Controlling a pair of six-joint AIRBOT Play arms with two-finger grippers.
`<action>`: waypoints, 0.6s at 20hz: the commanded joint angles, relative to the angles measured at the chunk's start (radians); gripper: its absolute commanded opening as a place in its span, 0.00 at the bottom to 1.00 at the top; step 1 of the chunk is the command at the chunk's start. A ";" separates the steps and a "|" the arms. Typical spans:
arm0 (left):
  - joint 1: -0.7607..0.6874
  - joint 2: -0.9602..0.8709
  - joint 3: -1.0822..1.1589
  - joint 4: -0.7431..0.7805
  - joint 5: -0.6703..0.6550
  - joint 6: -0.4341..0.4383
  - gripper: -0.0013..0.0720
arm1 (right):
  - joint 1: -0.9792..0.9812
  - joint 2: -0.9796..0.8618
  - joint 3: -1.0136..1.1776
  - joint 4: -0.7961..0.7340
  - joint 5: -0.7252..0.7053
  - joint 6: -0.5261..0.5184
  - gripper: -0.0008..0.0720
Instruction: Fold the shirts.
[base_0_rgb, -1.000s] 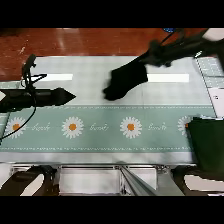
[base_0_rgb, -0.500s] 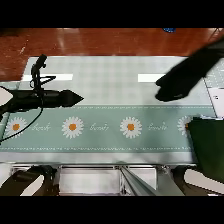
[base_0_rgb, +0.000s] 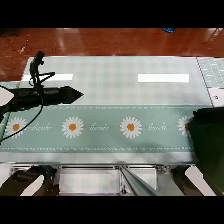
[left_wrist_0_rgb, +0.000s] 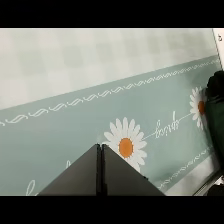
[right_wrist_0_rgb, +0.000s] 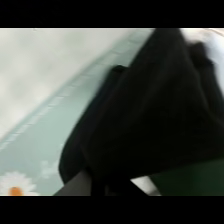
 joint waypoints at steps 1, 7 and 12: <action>-0.001 0.000 0.000 0.000 0.050 0.000 0.05 | -0.131 0.152 -0.232 -0.230 0.012 -0.008 0.04; -0.001 0.000 0.000 0.002 0.056 0.001 0.05 | -0.162 0.327 -0.598 -0.436 0.013 0.054 0.58; 0.018 -0.011 0.031 0.014 0.090 0.031 0.05 | -0.162 0.203 -0.488 -0.304 -0.037 0.042 0.37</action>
